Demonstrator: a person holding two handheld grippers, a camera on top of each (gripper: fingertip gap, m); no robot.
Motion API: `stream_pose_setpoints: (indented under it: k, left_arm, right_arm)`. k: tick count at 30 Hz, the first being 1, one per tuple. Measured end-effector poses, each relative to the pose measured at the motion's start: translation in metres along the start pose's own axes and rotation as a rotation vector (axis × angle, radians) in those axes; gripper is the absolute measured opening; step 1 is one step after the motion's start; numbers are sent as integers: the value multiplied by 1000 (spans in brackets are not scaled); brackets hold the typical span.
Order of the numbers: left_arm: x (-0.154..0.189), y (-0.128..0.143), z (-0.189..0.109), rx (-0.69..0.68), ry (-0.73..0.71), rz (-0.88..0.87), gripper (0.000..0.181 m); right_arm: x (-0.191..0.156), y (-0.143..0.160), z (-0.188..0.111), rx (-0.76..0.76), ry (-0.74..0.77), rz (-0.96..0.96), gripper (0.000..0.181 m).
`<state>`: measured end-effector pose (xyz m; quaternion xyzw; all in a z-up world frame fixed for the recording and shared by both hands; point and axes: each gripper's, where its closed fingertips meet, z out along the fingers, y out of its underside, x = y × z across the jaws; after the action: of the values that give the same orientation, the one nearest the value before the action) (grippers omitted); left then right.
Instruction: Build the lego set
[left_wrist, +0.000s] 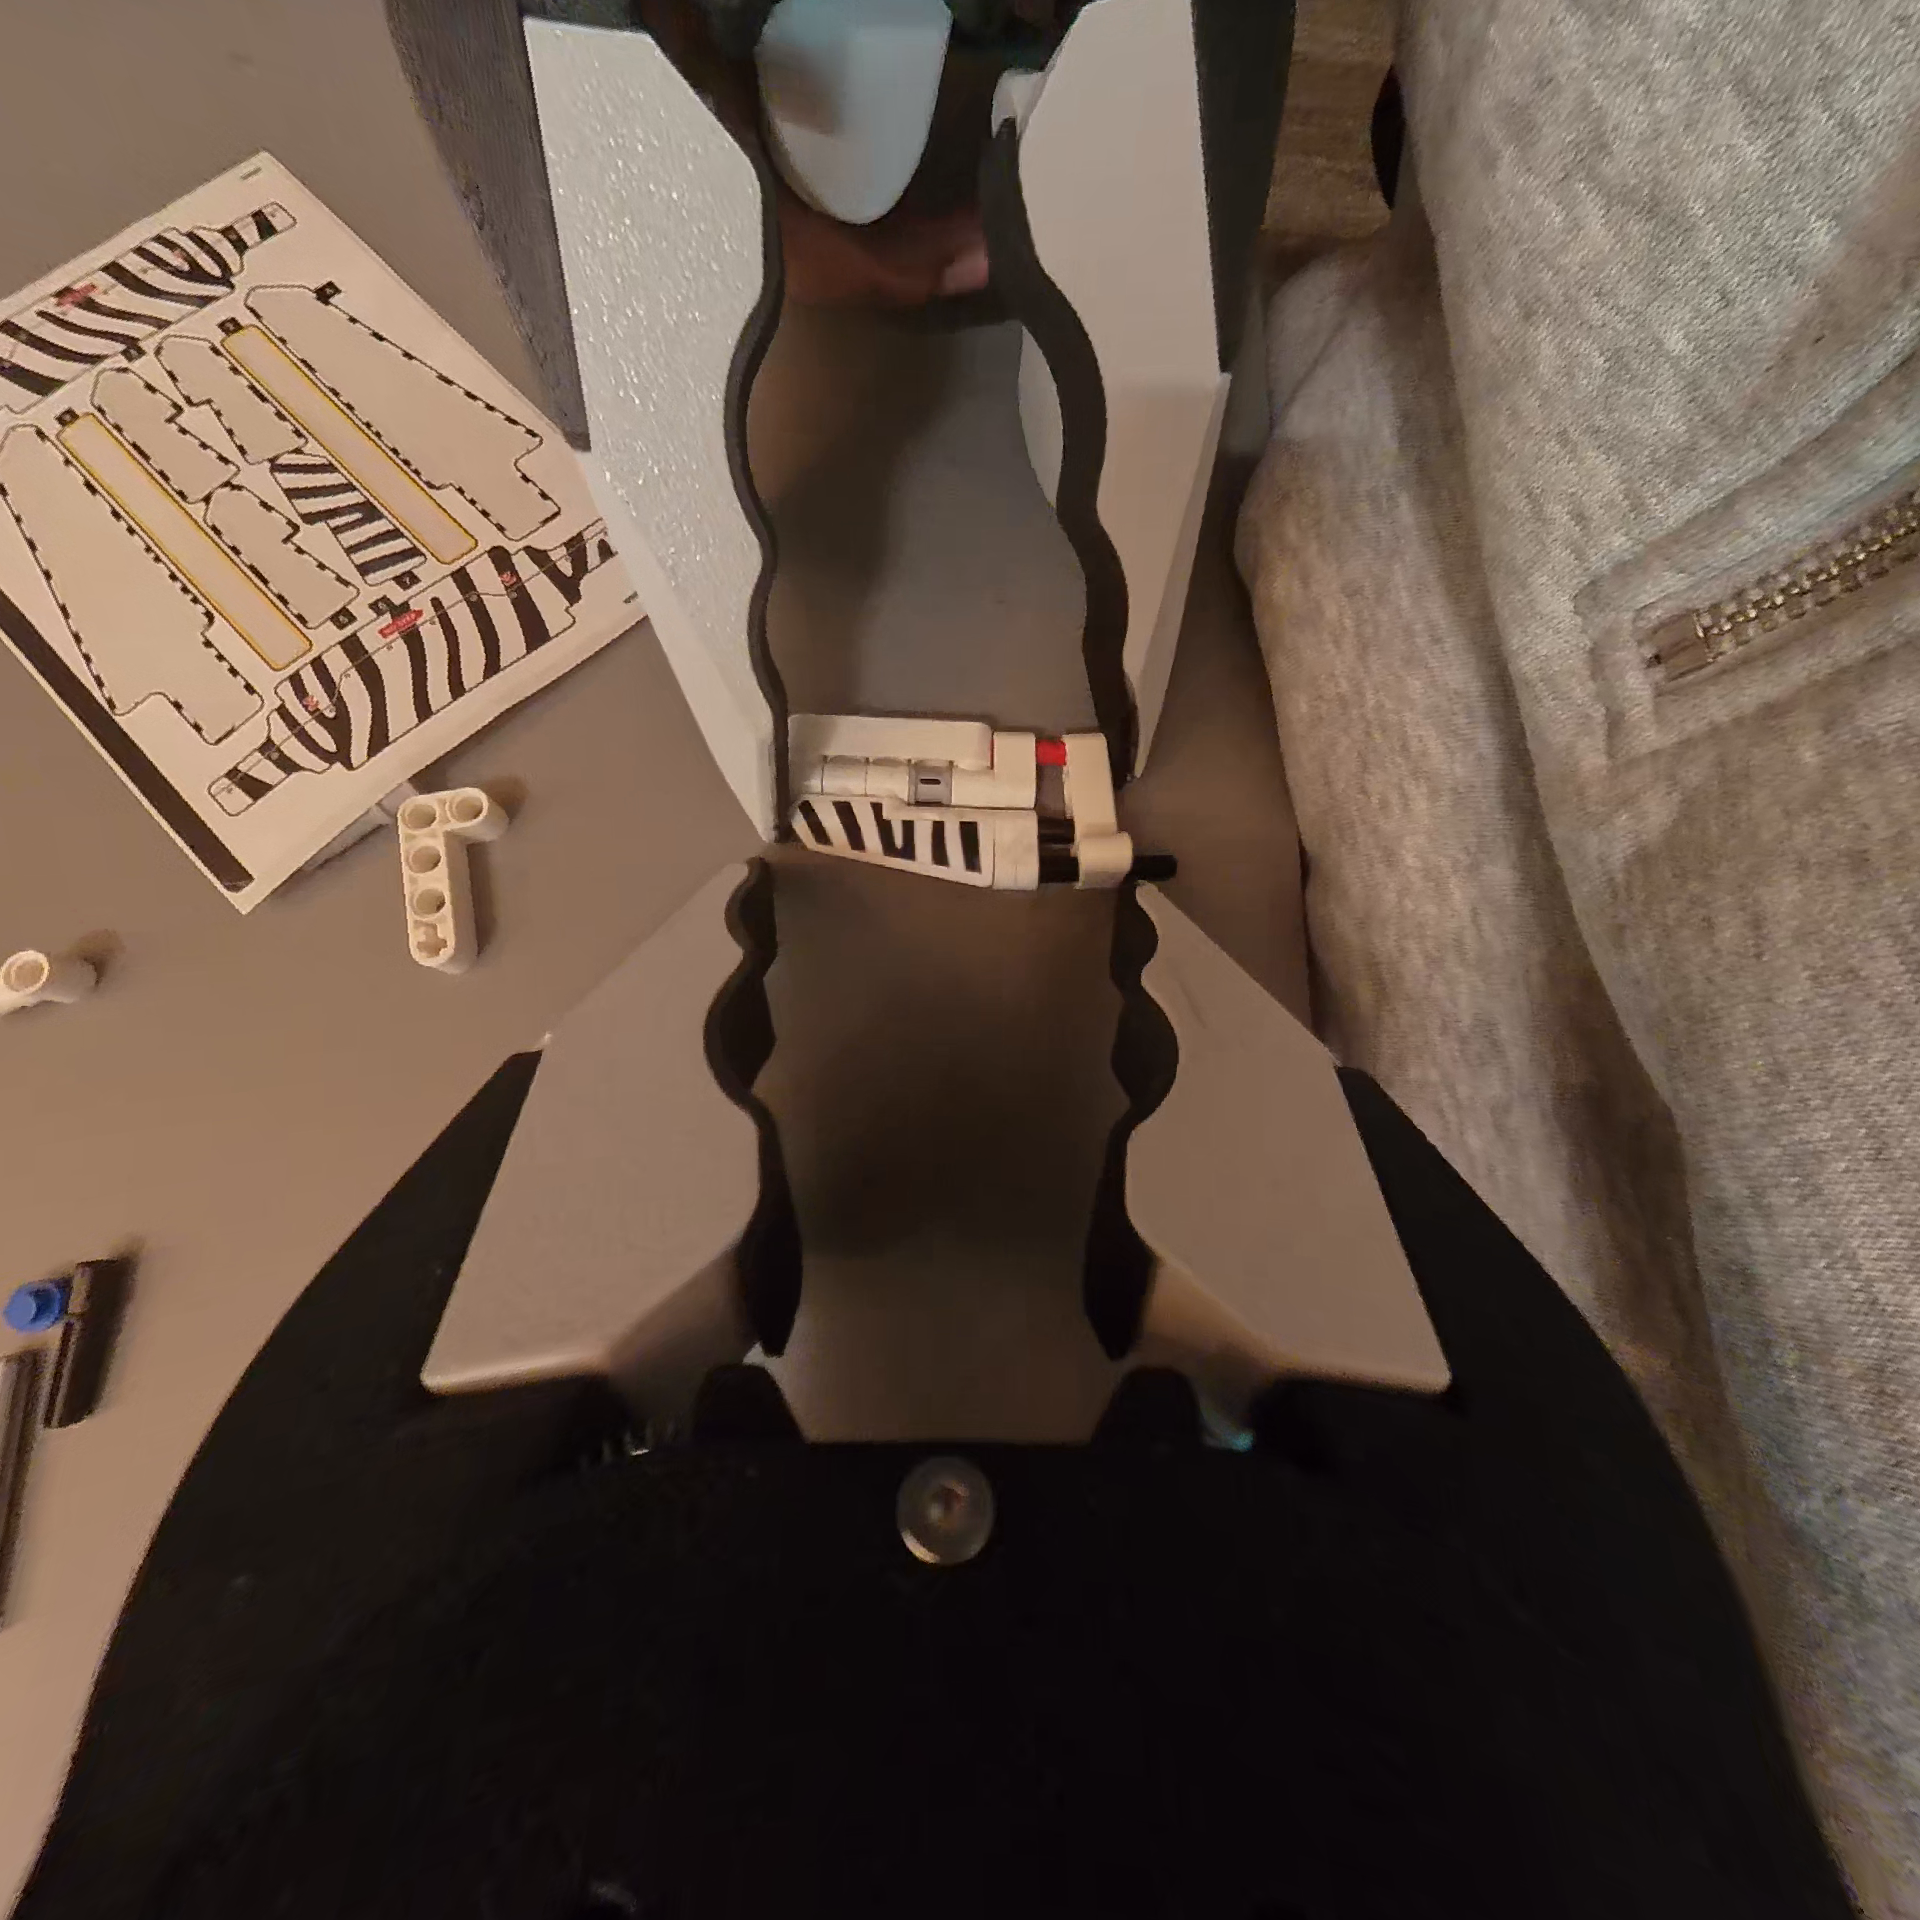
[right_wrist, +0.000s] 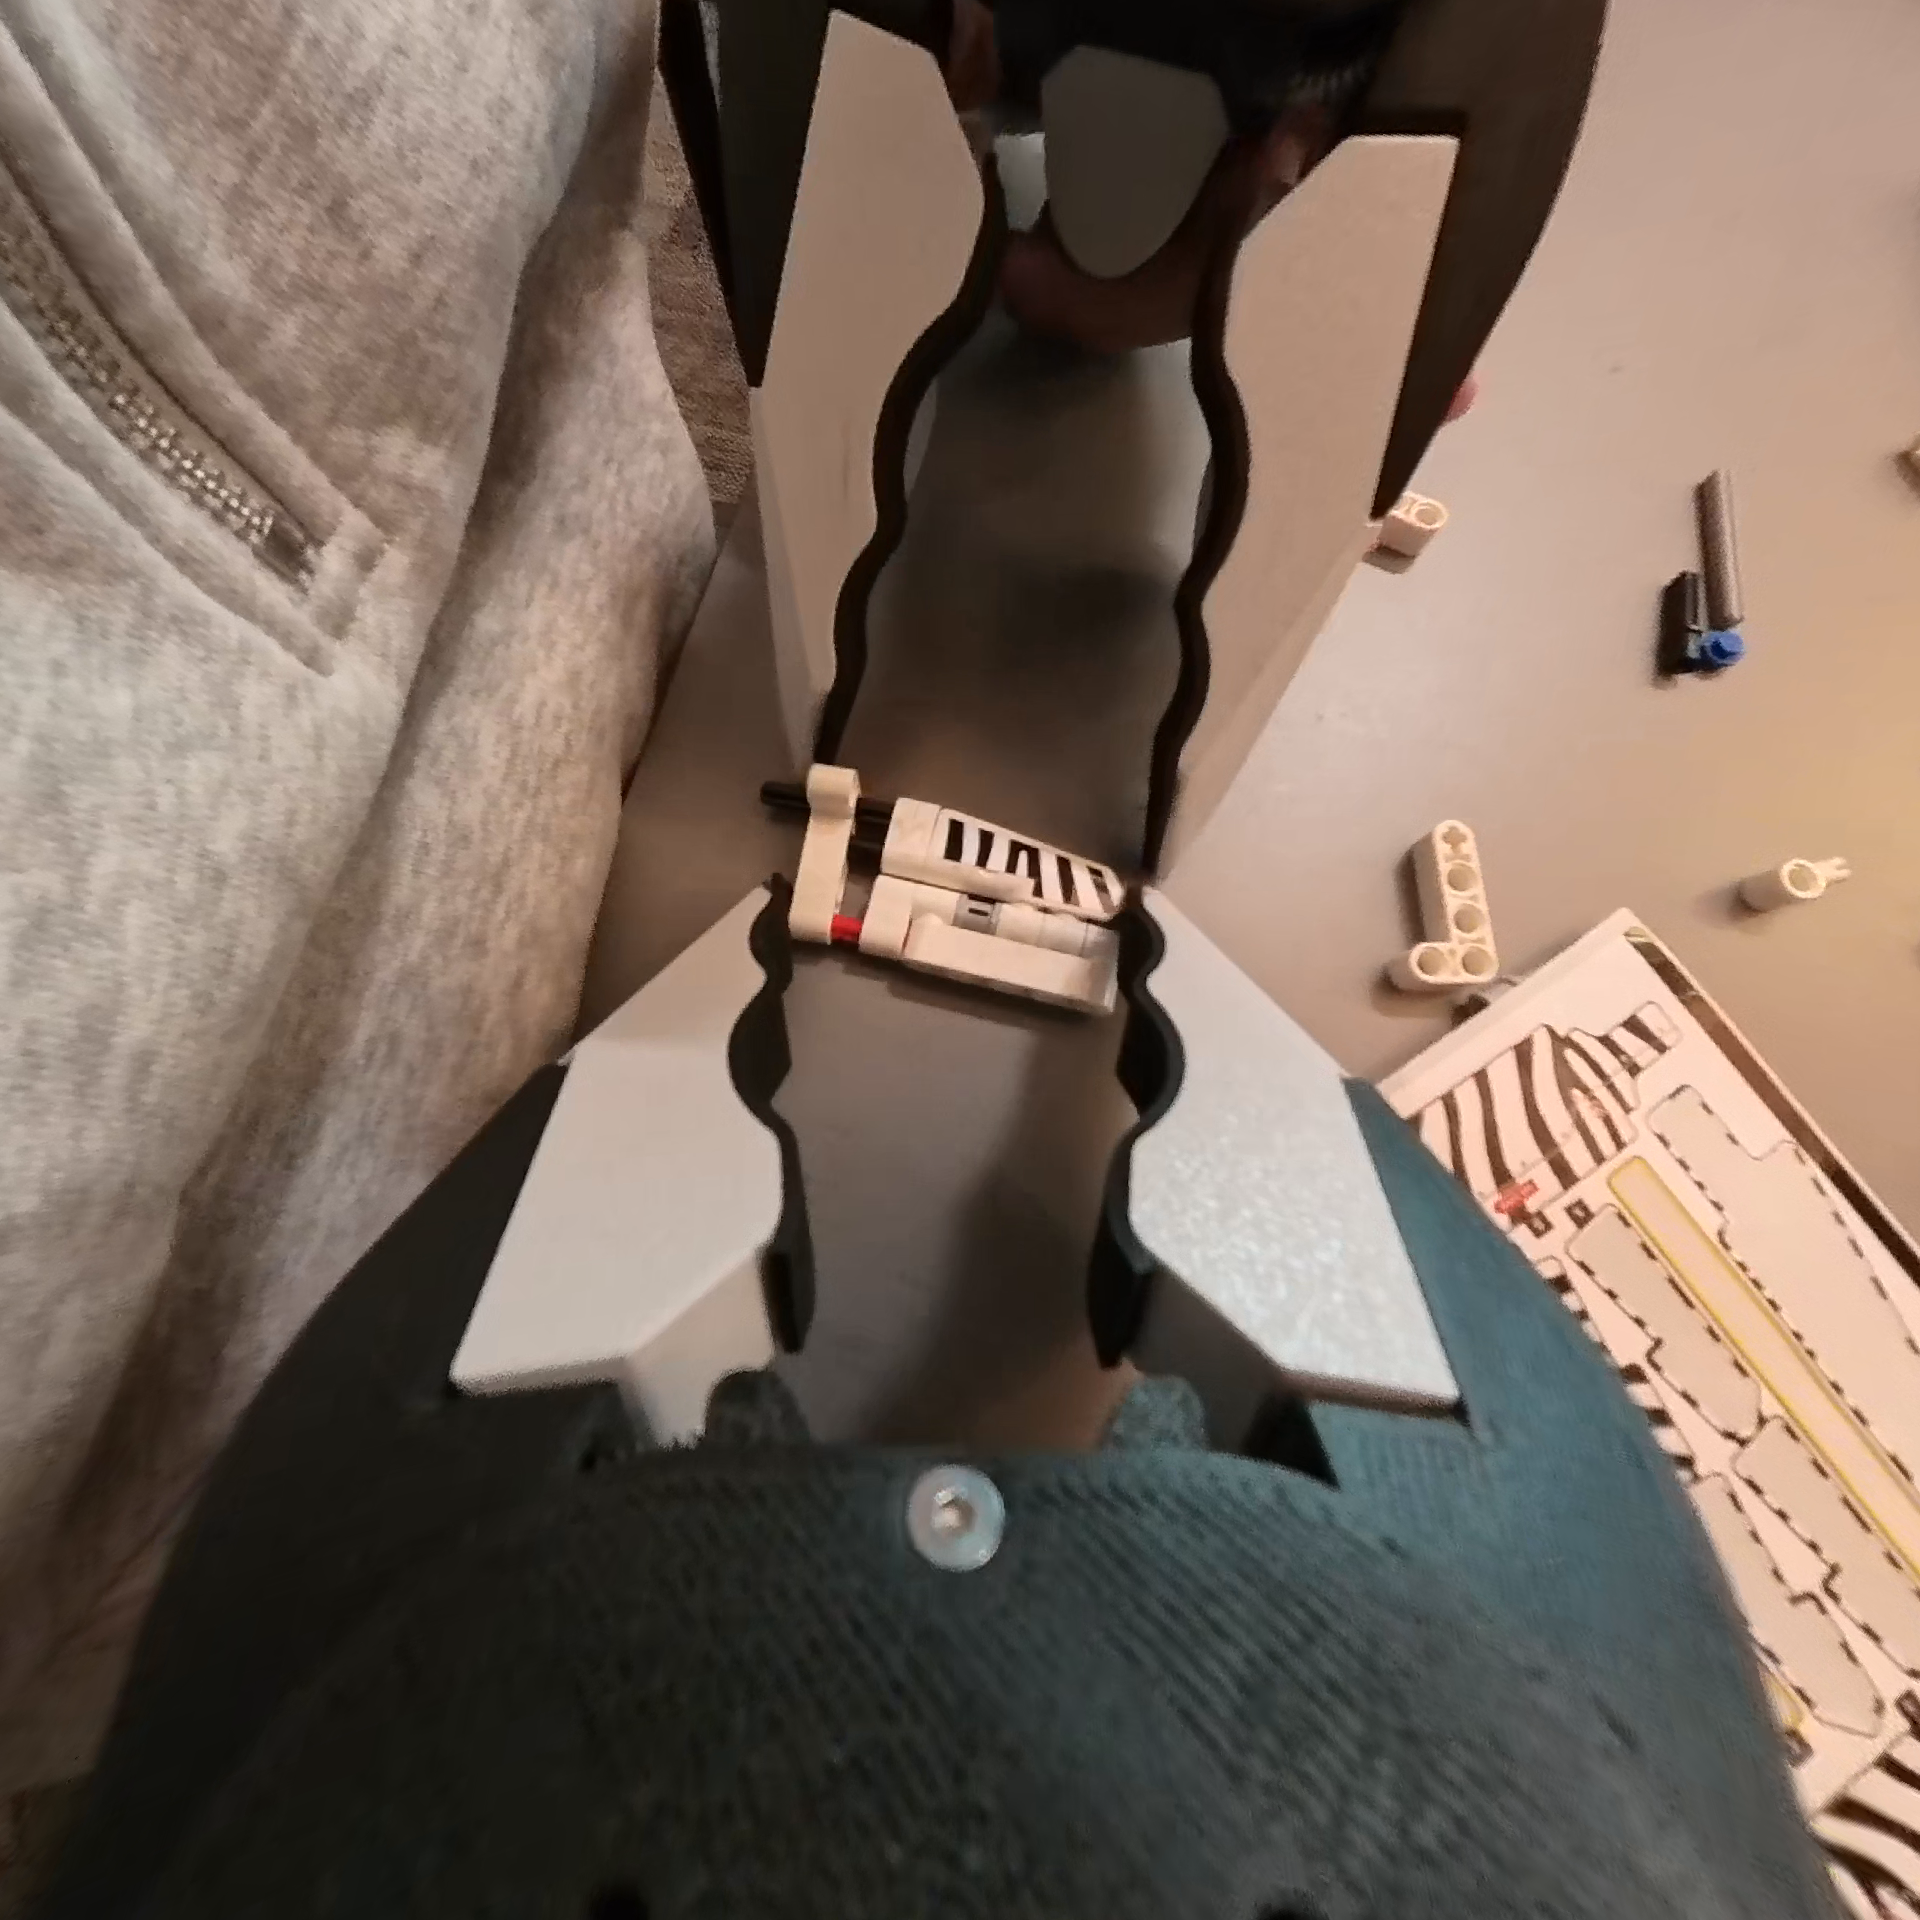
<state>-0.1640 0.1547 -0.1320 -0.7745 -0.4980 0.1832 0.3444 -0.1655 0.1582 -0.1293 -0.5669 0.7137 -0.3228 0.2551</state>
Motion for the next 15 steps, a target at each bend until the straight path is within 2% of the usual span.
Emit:
stream_pose_setpoints:
  k: [15]
  left_arm:
    - [3, -2, 1, 0, 15, 0, 66]
  right_arm:
    - [-3, -2, 2, -1, -25, -12, 64]
